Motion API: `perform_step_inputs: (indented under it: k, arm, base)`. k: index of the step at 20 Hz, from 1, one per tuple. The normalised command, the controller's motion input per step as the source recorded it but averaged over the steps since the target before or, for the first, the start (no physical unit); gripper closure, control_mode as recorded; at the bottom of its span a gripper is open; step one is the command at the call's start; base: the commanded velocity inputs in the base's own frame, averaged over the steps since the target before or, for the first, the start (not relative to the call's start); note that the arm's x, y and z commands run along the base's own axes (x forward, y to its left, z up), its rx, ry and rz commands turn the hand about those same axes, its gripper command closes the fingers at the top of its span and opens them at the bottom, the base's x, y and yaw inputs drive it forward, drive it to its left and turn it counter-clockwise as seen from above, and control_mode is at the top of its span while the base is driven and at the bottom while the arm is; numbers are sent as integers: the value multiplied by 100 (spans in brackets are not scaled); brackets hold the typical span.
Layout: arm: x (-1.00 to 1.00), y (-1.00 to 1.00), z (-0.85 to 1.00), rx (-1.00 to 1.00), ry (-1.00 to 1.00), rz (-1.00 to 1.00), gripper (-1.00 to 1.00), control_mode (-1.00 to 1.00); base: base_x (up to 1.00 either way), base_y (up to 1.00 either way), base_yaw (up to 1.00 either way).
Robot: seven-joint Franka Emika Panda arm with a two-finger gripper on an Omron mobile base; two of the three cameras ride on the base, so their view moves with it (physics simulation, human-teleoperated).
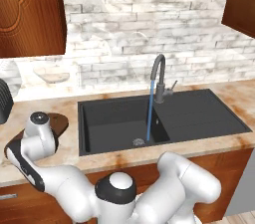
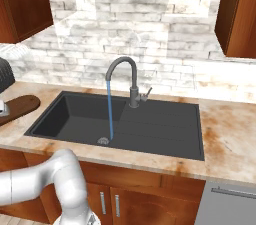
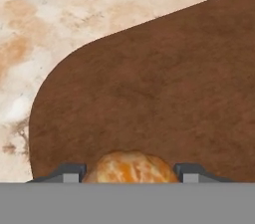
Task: Pick the tangerine from the sink and place it on the cutting board to airdry. Then turn off the sink faucet.
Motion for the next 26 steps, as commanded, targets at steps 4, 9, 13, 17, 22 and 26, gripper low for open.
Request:
perform_step_inputs:
  k: [4,9,13,17,22,26]
  arm:
    - [22,18,-16,0,0,0,100,-100]
    - [12,22,-19,-1,0,0,-100,-100]
    - [-8,0,-15,-3,0,-2,-100,-100]
    - [-7,-13,-2,-1,0,-3,-100,-100]
    - [0,-11,14,0,0,-1,-100,-100]
    - [-2,-11,59,0,-3,0,-100,-100]
  base:
    - [0,0,0]
    - [0,0,0]
    - [0,0,0]
    - [0,0,0]
    - [0,0,0]
    - [0,0,0]
